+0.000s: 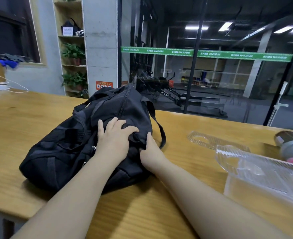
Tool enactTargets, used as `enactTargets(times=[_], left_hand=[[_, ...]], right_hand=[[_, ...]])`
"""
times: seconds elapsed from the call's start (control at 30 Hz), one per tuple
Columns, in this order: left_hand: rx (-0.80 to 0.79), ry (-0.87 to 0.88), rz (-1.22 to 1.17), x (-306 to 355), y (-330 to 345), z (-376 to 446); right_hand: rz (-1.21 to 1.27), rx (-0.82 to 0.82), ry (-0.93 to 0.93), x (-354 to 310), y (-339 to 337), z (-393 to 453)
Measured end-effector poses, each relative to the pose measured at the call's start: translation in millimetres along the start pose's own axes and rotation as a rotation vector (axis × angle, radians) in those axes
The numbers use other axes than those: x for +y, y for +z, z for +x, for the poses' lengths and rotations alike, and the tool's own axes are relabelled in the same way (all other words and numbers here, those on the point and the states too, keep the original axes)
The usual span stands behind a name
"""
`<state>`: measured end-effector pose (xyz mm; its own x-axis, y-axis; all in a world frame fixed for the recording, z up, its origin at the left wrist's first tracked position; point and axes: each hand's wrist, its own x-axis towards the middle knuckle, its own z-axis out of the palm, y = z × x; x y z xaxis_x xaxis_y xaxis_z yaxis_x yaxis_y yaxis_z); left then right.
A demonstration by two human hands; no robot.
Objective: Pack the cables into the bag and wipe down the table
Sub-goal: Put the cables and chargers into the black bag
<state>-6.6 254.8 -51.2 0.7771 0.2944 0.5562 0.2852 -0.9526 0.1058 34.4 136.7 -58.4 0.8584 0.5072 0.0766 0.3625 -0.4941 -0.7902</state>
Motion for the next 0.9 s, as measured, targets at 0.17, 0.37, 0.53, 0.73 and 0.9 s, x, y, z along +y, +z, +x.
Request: enactTargets(times=[0.17,0.37,0.53,0.73,0.9], left_hand=[[-0.051,-0.132,0.028,-45,-2,26],[-0.045,-0.344,0.197,-63,17,42],[-0.044,-0.355,0.227,-96,36,54],[0.052,-0.337,0.288,-107,48,55],[0.085,-0.197,0.348,-90,48,49]], right_hand=[[-0.045,-0.117,-0.093,-17,31,32],[-0.095,-0.241,-0.165,-34,66,72],[-0.131,-0.275,-0.198,-36,75,101],[0.029,-0.202,-0.178,-37,80,104],[0.148,-0.131,-0.126,-31,62,90]])
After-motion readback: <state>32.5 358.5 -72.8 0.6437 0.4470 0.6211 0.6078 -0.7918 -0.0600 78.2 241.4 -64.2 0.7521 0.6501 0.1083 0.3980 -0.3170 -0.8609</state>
